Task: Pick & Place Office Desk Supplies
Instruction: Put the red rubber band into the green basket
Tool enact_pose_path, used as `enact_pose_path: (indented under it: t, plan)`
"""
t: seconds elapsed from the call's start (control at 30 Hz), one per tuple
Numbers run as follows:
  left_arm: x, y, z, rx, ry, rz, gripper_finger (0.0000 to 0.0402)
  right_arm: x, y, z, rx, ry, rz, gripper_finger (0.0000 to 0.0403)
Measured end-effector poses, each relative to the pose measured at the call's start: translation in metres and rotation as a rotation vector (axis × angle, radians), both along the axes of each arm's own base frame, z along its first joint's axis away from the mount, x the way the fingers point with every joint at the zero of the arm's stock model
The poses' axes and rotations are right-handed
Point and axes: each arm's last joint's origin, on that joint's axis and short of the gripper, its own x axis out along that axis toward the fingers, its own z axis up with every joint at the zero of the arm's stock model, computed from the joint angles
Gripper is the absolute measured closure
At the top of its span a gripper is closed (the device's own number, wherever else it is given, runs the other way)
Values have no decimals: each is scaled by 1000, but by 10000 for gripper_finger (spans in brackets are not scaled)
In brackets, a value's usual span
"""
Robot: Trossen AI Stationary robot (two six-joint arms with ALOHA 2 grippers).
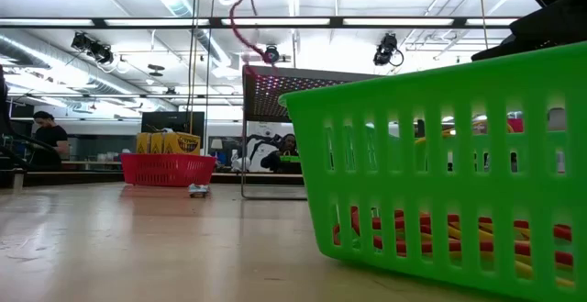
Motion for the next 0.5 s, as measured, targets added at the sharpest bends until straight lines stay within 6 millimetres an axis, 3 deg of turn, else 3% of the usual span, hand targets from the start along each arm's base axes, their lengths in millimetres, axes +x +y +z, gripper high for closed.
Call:
enact_pose_path:
  t: [0.5]
  plan:
    - [68, -37, 5, -33, -114, -258, 401, 0, 0, 1, -21, -8, 4, 177]
